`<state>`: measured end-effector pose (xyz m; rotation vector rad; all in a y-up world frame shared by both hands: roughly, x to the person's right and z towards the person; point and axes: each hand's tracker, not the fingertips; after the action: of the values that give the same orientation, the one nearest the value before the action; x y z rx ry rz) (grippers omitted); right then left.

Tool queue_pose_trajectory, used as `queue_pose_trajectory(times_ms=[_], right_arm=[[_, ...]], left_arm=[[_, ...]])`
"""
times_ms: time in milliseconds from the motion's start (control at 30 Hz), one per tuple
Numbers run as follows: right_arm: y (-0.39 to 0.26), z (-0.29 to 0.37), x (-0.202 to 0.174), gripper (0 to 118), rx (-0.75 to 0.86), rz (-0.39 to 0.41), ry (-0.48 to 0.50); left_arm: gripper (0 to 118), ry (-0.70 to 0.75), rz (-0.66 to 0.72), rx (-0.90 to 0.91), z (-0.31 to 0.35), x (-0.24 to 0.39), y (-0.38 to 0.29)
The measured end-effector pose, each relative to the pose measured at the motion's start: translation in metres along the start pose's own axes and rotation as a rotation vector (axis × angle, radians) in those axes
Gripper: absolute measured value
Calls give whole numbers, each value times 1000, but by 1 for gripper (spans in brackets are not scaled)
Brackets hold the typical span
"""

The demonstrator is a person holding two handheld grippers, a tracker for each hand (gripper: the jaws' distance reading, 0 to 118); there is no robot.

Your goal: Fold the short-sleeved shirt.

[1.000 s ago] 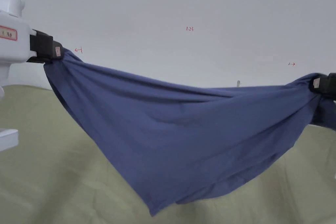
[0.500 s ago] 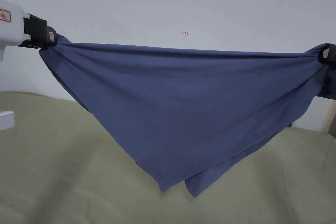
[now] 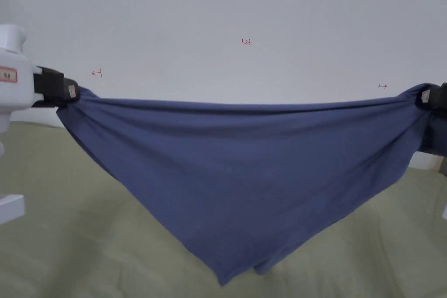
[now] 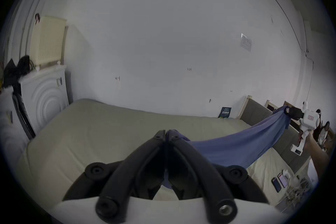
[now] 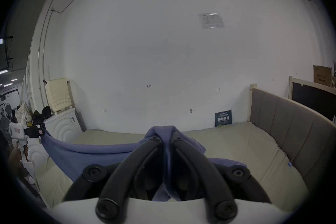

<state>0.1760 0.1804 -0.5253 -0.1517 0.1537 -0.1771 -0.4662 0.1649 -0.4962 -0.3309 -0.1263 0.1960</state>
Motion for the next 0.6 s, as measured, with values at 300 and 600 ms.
queue_pose_trajectory(times_ms=[300, 600], right_arm=[[-78, 48, 25, 7, -101, -43, 2], [-183, 134, 39, 7, -308, -92, -49]], left_arm=[[0, -60, 43, -123, 26, -18, -90], [0, -55, 101, -303, 68, -29, -200]])
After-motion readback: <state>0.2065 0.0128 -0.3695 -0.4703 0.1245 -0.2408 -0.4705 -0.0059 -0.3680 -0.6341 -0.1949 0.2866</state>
